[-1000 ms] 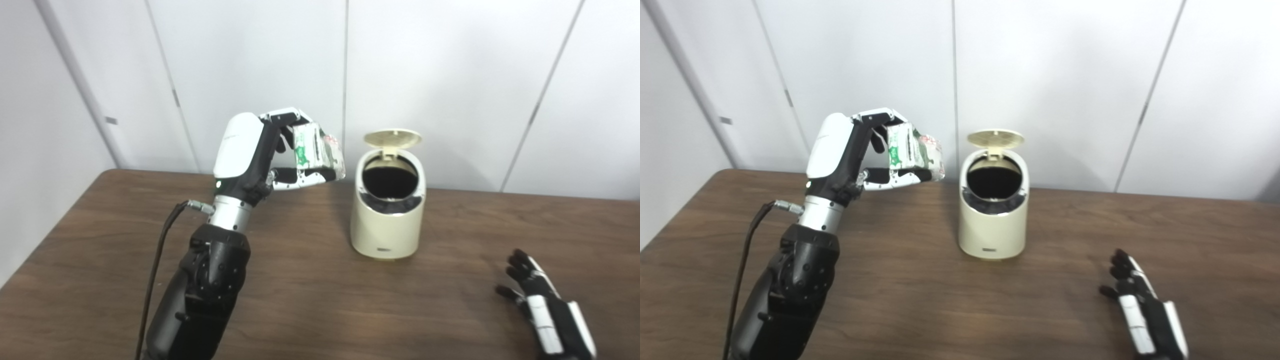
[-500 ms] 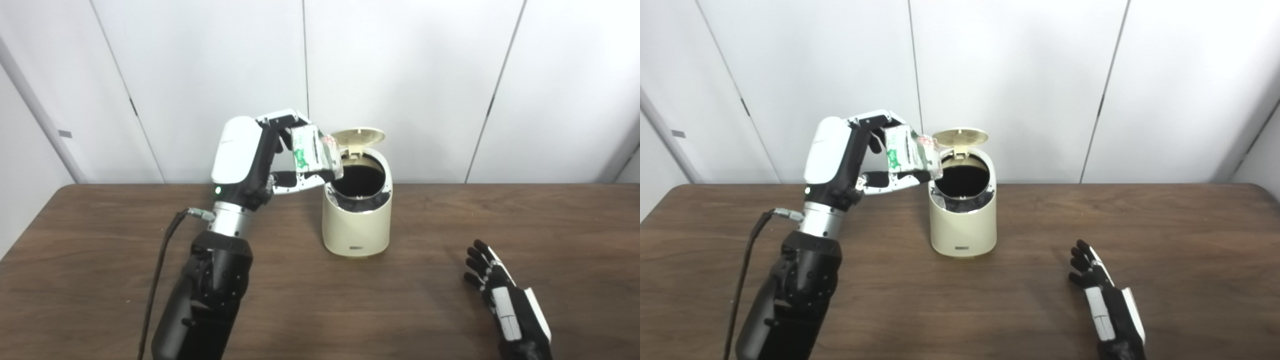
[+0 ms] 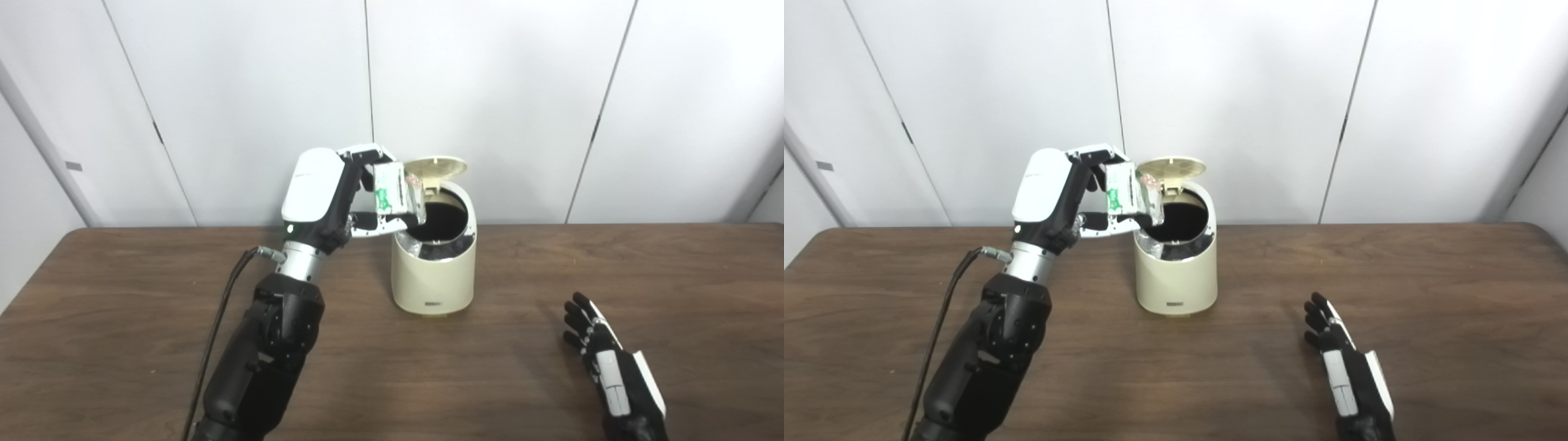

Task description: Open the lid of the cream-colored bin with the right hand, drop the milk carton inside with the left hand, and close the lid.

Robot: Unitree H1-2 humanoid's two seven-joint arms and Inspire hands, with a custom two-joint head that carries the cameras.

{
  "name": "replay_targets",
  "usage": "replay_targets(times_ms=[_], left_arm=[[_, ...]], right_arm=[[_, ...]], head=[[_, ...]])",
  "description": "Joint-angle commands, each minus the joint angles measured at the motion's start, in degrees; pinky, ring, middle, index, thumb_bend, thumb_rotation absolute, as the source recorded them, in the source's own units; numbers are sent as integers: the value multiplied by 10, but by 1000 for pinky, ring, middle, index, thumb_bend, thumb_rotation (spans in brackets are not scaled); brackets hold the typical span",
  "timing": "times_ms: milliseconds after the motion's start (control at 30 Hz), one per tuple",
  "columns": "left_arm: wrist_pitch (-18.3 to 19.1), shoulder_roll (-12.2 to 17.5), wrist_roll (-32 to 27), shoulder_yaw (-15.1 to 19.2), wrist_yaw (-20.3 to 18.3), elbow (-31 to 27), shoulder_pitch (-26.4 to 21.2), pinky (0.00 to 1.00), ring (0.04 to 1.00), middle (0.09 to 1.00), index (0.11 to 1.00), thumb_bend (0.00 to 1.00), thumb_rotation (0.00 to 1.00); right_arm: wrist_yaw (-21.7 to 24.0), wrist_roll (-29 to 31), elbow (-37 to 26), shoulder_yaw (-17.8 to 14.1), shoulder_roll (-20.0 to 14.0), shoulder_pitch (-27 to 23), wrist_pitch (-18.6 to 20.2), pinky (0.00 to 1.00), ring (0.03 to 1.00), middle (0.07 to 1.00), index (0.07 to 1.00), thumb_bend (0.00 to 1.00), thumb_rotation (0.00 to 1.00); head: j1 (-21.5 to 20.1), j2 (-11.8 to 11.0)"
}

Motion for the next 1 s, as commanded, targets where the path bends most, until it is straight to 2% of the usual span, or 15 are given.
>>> replay_targets(times_ms=[0,400,533,967], left_arm=[[-19,1,2,1,31,0,-40,372,413,527,475,475,0],[-40,-4,19,-17,68,34,-50,347,397,522,455,473,0],[-43,-6,20,-21,72,41,-52,335,398,529,461,472,0],[-44,-3,20,-37,70,86,-59,339,416,537,466,473,0]], right_arm=[[-2,4,-7,1,5,-10,-24,901,931,924,944,632,1000],[-7,-1,0,3,5,-15,-28,893,930,927,950,609,1000],[-10,-1,6,2,8,-18,-31,891,929,925,946,635,994],[-17,-8,6,3,13,-20,-35,880,929,932,946,625,998]], head=[[-2,0],[-3,-2],[-4,-5],[-6,-4]])
